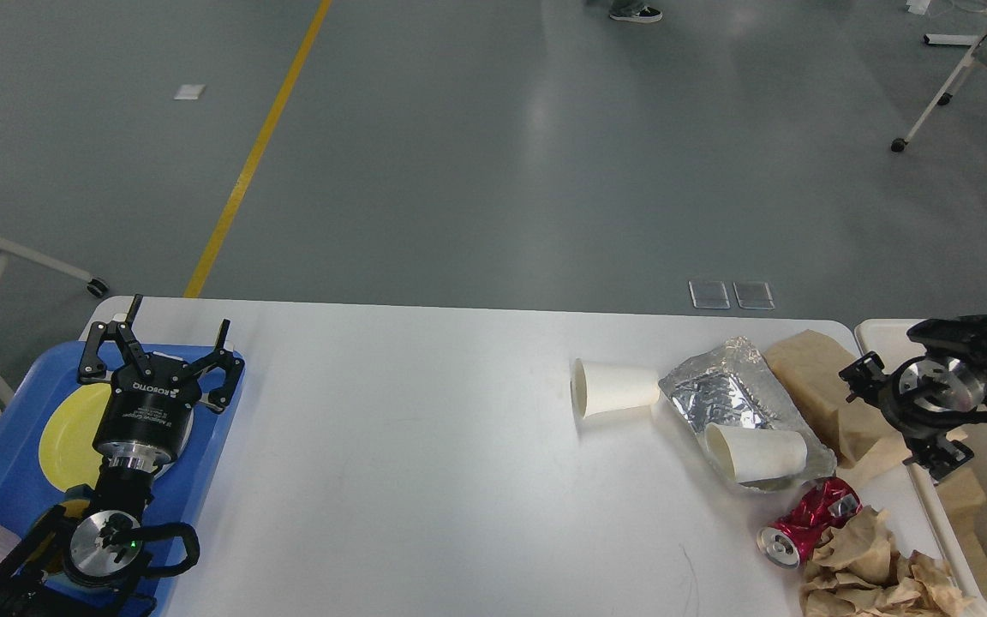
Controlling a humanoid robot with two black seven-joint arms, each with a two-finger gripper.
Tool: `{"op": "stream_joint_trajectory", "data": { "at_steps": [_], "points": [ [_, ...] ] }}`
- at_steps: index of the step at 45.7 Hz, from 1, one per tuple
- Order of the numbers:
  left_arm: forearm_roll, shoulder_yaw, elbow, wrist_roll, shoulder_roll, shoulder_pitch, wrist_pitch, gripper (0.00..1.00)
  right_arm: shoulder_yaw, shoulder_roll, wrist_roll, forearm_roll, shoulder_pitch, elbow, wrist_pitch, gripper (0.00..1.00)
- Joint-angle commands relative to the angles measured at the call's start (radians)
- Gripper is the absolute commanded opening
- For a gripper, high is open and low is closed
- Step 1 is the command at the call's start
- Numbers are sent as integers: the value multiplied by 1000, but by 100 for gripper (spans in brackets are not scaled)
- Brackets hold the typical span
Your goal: Tidy desktop
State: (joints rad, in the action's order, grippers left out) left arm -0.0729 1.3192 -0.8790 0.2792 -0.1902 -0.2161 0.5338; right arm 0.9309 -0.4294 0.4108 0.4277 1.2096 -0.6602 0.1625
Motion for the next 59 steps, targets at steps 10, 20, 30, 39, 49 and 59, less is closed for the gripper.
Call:
{"op": "stream_joint_trajectory", "data": {
  "at_steps": [10,20,30,39,49,59],
  "points": [
    [-1,0,0,0,0,1,0,96,-63,104,0,-17,-167,195,-18,97],
    [-1,0,0,0,0,0,0,96,-81,98,0,-15,-185,194,-21,23],
    [-1,0,0,0,0,1,0,96,-86,93,5,-10,-188,192,-21,0],
    [-1,0,0,0,0,0,0,96,-89,83,3,-1,-185,191,-23,0],
    [-1,0,0,0,0,0,0,96,-89,66,3,2,-173,183,-23,0],
    [-1,2,0,0,0,0,0,96,-95,26,6,5,-113,117,-20,0]
  ]
}}
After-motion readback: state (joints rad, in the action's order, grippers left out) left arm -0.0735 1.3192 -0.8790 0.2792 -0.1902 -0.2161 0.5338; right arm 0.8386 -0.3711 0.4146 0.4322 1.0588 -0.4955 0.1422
